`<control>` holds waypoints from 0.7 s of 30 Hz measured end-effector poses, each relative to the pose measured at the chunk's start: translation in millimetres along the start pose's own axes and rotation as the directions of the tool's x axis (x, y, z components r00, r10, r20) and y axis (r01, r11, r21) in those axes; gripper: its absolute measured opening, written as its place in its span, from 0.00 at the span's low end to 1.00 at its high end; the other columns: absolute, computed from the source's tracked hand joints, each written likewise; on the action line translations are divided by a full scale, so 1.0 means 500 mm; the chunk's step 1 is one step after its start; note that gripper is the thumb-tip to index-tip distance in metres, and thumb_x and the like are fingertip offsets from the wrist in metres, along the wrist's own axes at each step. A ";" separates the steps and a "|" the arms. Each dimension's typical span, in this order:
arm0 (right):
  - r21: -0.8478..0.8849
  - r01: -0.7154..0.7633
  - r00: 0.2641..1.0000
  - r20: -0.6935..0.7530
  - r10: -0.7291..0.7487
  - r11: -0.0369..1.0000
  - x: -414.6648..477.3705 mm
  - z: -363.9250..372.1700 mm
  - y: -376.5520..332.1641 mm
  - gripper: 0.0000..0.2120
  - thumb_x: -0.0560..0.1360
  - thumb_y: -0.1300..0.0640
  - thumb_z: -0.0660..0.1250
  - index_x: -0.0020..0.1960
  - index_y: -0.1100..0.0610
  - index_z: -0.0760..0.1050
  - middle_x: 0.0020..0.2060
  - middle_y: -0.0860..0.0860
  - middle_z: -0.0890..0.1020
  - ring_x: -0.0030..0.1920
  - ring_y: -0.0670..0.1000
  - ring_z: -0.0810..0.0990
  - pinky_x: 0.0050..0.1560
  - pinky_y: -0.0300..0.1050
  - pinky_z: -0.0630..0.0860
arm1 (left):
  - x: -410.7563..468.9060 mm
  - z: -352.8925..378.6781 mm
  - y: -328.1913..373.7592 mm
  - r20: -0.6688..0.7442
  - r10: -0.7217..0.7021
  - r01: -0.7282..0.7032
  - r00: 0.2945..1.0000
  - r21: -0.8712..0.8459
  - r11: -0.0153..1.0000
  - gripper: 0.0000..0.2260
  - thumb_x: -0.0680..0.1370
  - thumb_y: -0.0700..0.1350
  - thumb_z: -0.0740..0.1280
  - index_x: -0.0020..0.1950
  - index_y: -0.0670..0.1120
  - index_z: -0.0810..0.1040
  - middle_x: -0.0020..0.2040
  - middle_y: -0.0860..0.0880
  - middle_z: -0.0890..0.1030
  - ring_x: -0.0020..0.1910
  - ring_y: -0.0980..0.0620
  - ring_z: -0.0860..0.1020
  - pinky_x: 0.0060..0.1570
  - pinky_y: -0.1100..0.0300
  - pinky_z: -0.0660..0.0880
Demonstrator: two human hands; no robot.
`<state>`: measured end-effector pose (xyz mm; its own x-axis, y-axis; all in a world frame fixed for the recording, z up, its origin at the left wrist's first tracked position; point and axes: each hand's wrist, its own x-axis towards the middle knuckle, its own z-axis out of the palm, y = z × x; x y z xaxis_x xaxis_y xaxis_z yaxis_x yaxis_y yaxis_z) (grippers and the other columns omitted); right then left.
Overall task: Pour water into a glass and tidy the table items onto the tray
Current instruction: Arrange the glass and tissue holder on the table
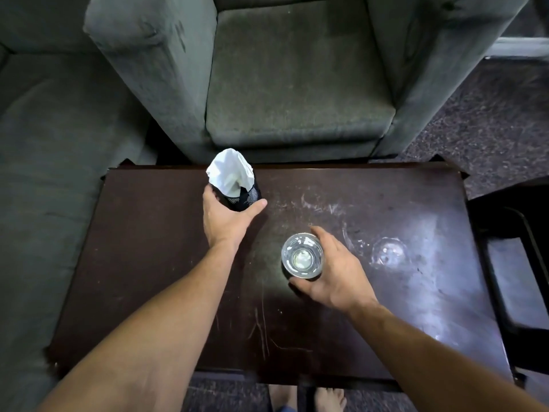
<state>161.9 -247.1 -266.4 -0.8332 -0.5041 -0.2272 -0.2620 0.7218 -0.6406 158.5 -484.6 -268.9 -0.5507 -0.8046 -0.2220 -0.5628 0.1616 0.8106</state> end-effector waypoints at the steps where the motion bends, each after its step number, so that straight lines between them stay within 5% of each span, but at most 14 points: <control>1: 0.024 -0.012 1.000 -0.027 0.013 1.000 -0.005 0.006 0.003 0.47 0.61 0.37 0.78 0.75 0.46 0.62 0.67 0.42 0.76 0.66 0.46 0.75 0.66 0.41 0.73 | 0.001 0.005 0.002 -0.006 0.006 -0.006 1.000 -0.003 1.000 0.52 0.53 0.64 0.81 0.73 0.54 0.65 0.66 0.57 0.76 0.65 0.57 0.75 0.65 0.57 0.72; 4: 0.102 -0.060 0.995 -0.076 0.068 0.993 -0.012 0.018 0.000 0.40 0.60 0.37 0.76 0.68 0.41 0.65 0.57 0.37 0.78 0.56 0.41 0.78 0.54 0.29 0.69 | 0.006 0.022 0.009 -0.052 0.021 -0.020 0.998 0.011 1.000 0.49 0.52 0.65 0.81 0.69 0.54 0.67 0.63 0.57 0.78 0.62 0.55 0.76 0.62 0.56 0.74; 9: 0.140 -0.083 0.984 -0.145 0.103 0.987 -0.009 0.031 -0.007 0.36 0.58 0.36 0.76 0.62 0.37 0.65 0.52 0.34 0.77 0.50 0.36 0.74 0.49 0.23 0.64 | 0.024 0.043 0.000 -0.131 0.016 -0.007 0.991 0.065 0.998 0.38 0.56 0.61 0.81 0.59 0.50 0.69 0.57 0.54 0.80 0.58 0.49 0.78 0.56 0.56 0.74; 12: 0.130 -0.084 0.980 -0.167 0.105 0.988 -0.005 0.034 -0.007 0.35 0.58 0.35 0.76 0.61 0.36 0.65 0.50 0.33 0.77 0.50 0.36 0.73 0.47 0.23 0.64 | 0.032 0.038 -0.007 -0.126 0.026 -0.011 0.992 0.119 0.993 0.31 0.59 0.60 0.81 0.51 0.51 0.67 0.51 0.54 0.78 0.55 0.47 0.77 0.51 0.57 0.72; 21: 0.196 -0.123 0.943 -0.283 0.176 0.973 0.024 0.010 -0.031 0.32 0.57 0.40 0.77 0.55 0.29 0.64 0.46 0.28 0.77 0.48 0.35 0.73 0.48 0.29 0.68 | -0.031 -0.050 -0.063 -0.020 0.087 -0.081 0.996 0.221 0.972 0.29 0.59 0.62 0.80 0.51 0.53 0.70 0.49 0.53 0.81 0.51 0.48 0.80 0.50 0.53 0.79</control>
<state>158.7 -266.9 -262.8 -0.9696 -0.2138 -0.1194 -0.0571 0.6716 -0.7388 200.0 -491.2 -277.5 -0.5855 -0.7985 -0.1399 -0.6389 0.3483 0.6859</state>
